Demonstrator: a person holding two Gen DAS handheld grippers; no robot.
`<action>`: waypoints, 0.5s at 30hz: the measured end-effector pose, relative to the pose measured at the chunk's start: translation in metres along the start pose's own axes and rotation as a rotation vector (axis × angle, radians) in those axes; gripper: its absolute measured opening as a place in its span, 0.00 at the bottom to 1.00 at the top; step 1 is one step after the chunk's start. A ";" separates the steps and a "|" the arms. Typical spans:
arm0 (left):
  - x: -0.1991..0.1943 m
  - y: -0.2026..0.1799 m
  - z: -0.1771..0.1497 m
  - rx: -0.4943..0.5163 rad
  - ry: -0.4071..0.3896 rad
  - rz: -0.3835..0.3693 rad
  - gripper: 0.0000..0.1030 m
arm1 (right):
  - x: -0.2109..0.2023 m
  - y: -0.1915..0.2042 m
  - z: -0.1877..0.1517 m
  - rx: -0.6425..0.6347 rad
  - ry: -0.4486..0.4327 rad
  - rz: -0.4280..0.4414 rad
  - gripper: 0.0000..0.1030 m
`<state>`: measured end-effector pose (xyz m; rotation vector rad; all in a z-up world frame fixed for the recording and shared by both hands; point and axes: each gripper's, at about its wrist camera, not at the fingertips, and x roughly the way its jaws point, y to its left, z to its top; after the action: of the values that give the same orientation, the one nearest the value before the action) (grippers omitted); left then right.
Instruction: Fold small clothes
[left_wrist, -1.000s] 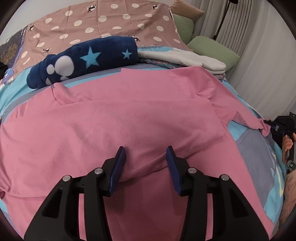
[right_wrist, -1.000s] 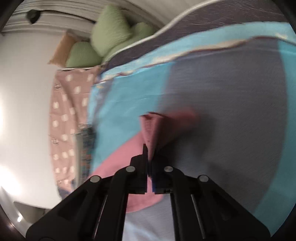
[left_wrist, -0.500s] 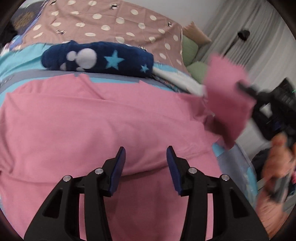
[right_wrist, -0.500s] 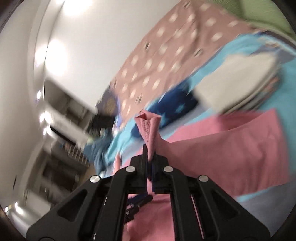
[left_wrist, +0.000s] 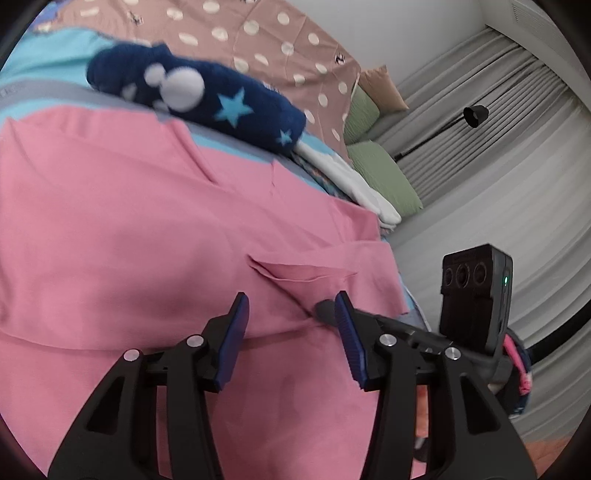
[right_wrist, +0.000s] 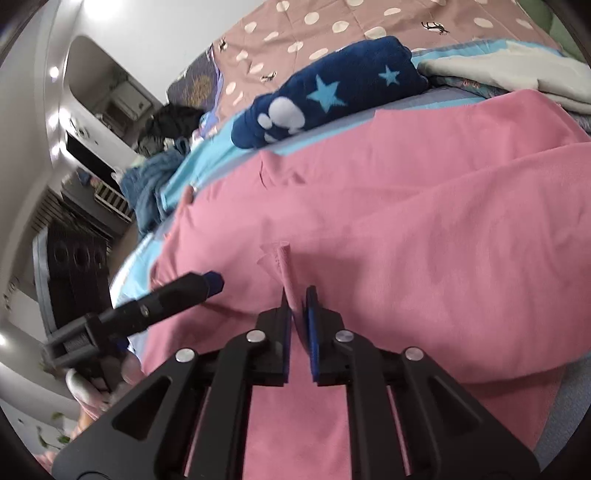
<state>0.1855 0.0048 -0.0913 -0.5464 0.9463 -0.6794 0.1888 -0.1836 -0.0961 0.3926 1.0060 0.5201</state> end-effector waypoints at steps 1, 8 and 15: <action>0.006 -0.001 0.001 -0.005 0.014 -0.003 0.50 | 0.001 0.000 -0.002 -0.007 0.001 -0.008 0.09; 0.034 -0.004 0.014 -0.096 0.070 -0.015 0.58 | 0.001 0.011 -0.004 -0.089 -0.032 -0.066 0.08; 0.056 -0.014 0.021 -0.085 0.114 0.002 0.01 | -0.001 0.028 -0.012 -0.196 -0.060 -0.092 0.09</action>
<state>0.2226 -0.0432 -0.1024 -0.5866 1.0859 -0.6767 0.1720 -0.1609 -0.0864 0.1854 0.9012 0.5160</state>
